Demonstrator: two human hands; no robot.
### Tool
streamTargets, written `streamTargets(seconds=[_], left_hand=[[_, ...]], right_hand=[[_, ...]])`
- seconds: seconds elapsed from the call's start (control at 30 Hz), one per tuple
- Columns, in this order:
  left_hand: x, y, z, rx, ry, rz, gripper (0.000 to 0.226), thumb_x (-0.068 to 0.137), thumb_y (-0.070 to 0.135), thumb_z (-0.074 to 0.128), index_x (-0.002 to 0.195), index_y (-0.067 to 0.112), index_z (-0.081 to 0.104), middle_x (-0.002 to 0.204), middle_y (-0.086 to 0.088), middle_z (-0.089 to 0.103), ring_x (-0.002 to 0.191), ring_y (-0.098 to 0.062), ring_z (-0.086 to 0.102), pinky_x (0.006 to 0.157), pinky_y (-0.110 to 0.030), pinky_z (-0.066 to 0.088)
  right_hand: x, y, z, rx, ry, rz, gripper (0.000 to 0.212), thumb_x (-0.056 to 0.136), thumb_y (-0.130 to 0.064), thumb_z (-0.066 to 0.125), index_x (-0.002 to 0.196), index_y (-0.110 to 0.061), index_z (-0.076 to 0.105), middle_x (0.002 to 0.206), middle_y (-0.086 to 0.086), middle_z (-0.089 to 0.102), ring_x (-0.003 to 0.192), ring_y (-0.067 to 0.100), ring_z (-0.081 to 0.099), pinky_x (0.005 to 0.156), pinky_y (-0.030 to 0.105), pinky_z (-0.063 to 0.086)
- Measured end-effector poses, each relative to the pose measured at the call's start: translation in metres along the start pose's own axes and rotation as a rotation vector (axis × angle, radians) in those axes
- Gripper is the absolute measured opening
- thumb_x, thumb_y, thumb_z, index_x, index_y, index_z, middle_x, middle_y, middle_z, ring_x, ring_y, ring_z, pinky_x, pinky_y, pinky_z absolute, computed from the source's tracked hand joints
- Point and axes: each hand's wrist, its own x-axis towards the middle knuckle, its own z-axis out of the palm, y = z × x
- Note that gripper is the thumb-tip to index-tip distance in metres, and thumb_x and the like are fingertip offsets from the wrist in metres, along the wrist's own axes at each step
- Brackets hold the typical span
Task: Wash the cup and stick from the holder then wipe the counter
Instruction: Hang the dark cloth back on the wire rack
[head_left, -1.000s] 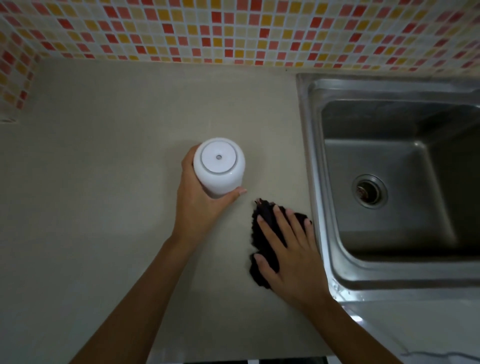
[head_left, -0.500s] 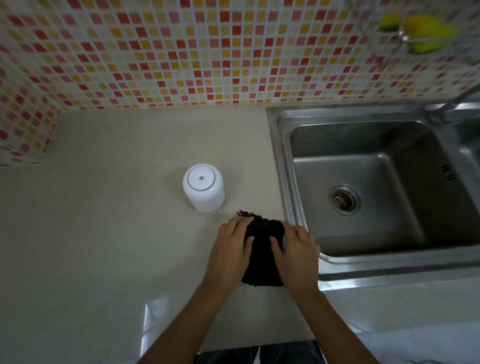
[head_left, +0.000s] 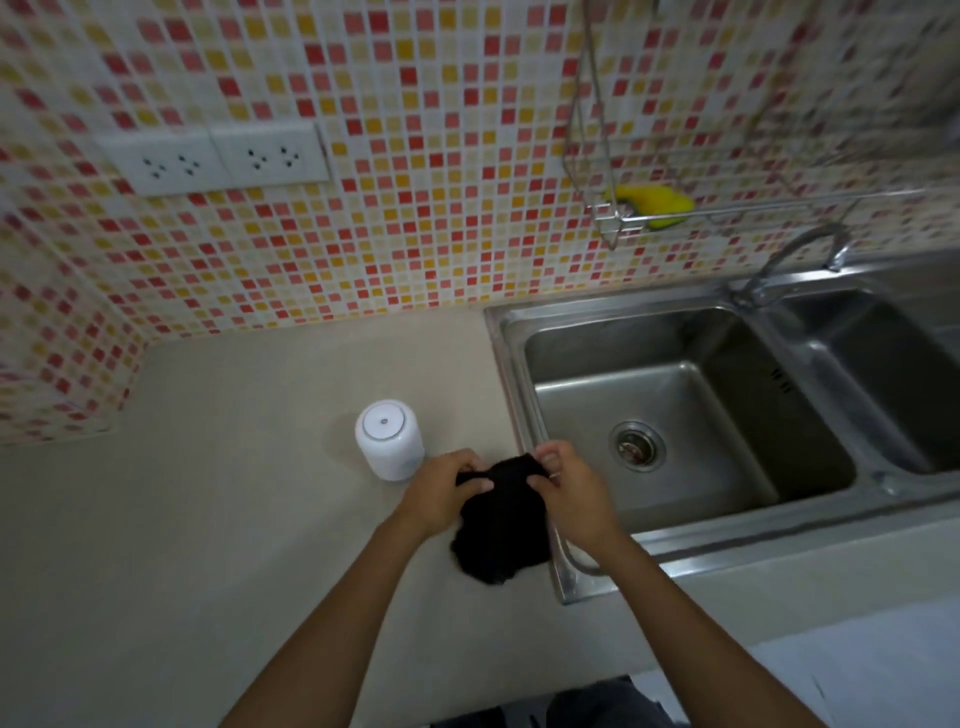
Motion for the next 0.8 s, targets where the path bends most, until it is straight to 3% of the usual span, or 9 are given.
streamTargets(seconds=[0.1,0.2,0.37,0.47,0.57,0.7,0.8], left_hand=[[0.005,0.035,-0.016,0.019,0.017,0.073,0.004,0.087,0.020,0.067,0.089,0.016,0.067,0.083,0.004,0.068,0.079,-0.014,0.063,0.076,-0.030,0.049],[0.017,0.067,-0.023,0.038,0.073,0.116,0.008,0.088,0.027,0.066,0.087,0.019,0.067,0.081,0.006,0.069,0.078,-0.013,0.063,0.074,-0.032,0.050],[0.042,0.139,-0.025,0.027,0.175,0.227,0.003,0.090,0.027,0.065,0.088,0.026,0.067,0.084,0.009,0.069,0.081,-0.004,0.063,0.072,-0.022,0.046],[0.065,0.190,-0.025,0.016,0.271,0.286,0.013,0.090,0.029,0.065,0.100,0.021,0.067,0.096,0.008,0.068,0.094,-0.006,0.062,0.082,-0.023,0.050],[0.090,0.245,-0.024,0.018,0.335,0.363,0.012,0.091,0.030,0.064,0.098,0.020,0.063,0.097,0.006,0.067,0.096,-0.007,0.061,0.082,-0.023,0.049],[0.128,0.310,-0.021,0.062,0.371,0.447,0.013,0.095,0.029,0.057,0.099,0.019,0.064,0.096,0.006,0.066,0.093,-0.011,0.062,0.076,-0.021,0.049],[0.164,0.346,-0.022,0.082,0.433,0.466,0.019,0.097,0.031,0.052,0.104,0.018,0.065,0.101,0.003,0.068,0.094,-0.014,0.063,0.077,-0.030,0.053]], right_hand=[[0.005,-0.008,-0.035,0.119,-0.007,-0.043,0.014,0.086,-0.005,0.066,0.097,-0.013,0.063,0.080,-0.007,0.064,0.071,0.003,0.060,0.072,0.022,0.044],[0.013,-0.017,-0.070,0.184,-0.006,-0.140,0.021,0.084,-0.001,0.066,0.085,-0.023,0.063,0.076,-0.008,0.065,0.066,-0.005,0.058,0.070,0.020,0.046],[0.033,-0.037,-0.150,0.244,0.054,-0.288,0.029,0.085,-0.003,0.066,0.086,-0.032,0.061,0.085,-0.012,0.068,0.080,-0.003,0.062,0.079,0.021,0.047],[0.047,-0.049,-0.209,0.313,0.052,-0.350,0.030,0.089,-0.005,0.063,0.099,-0.033,0.062,0.092,-0.004,0.071,0.091,0.008,0.067,0.081,0.027,0.052],[0.065,-0.058,-0.263,0.402,0.055,-0.404,0.038,0.091,-0.002,0.059,0.105,-0.038,0.058,0.097,0.009,0.071,0.096,0.021,0.068,0.081,0.035,0.055],[0.100,-0.070,-0.326,0.409,0.123,-0.438,0.040,0.093,-0.009,0.056,0.101,-0.048,0.055,0.110,0.007,0.067,0.103,0.022,0.064,0.087,0.047,0.055],[0.134,-0.078,-0.361,0.430,0.154,-0.474,0.034,0.095,-0.010,0.054,0.104,-0.043,0.055,0.123,0.006,0.060,0.110,0.020,0.059,0.091,0.047,0.053]])
